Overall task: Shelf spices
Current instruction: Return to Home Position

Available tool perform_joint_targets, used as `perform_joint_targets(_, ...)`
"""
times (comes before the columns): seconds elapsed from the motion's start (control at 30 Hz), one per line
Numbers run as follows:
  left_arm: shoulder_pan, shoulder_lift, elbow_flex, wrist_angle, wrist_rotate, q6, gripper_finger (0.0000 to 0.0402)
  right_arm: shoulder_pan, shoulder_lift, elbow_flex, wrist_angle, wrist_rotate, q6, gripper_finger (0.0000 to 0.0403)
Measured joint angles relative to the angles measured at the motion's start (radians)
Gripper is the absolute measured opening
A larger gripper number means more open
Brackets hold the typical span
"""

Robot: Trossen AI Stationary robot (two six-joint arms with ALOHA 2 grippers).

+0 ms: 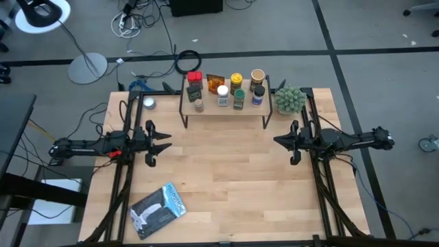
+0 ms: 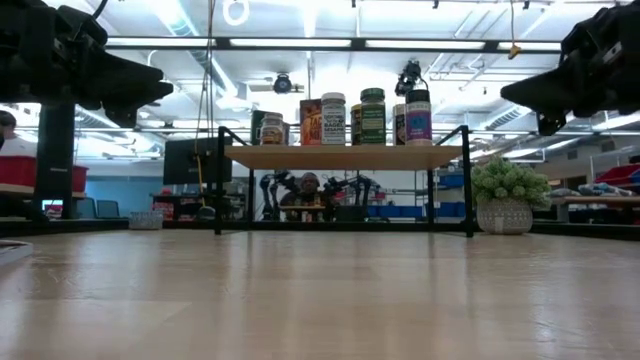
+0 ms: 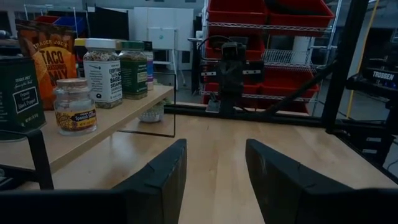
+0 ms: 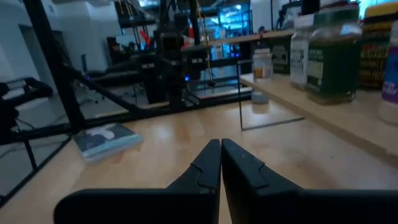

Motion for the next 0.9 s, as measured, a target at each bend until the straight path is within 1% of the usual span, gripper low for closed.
perform_joint_targets(0.1, 0.000, 0.000, 0.000, 0.000, 0.000, 0.000, 0.0170, 0.000, 0.050, 0.000, -0.002, -0.018, -0.046, 0.0020)
perform_joint_targets(0.23, 0.000, 0.000, 0.000, 0.000, -0.002, 0.000, 0.0170, 0.000, 0.128, 0.000, -0.013, -0.101, -0.020, 0.0020)
perform_joint_targets(0.33, 0.000, 0.000, 0.000, 0.000, -0.002, 0.000, 0.0170, 0.000, 0.203, 0.000, -0.019, -0.134, -0.020, 0.0019)
perform_joint_targets(0.47, 0.000, 0.000, 0.000, 0.000, -0.002, 0.000, 0.0170, -0.004, 0.308, -0.001, -0.019, -0.131, -0.008, 0.0021)
perform_joint_targets(0.6, 0.000, 0.000, 0.000, 0.000, -0.002, -0.001, 0.0170, -0.010, 0.384, -0.001, -0.018, -0.130, 0.041, 0.0018)
perform_joint_targets(0.73, 0.000, 0.000, 0.000, 0.000, -0.002, -0.002, 0.0170, -0.010, 0.424, -0.001, -0.002, -0.124, 0.047, 0.0016)
perform_joint_targets(0.9, 0.000, 0.000, 0.000, 0.000, -0.002, -0.002, 0.0170, -0.010, 0.434, -0.002, 0.007, -0.124, 0.044, 0.0018)
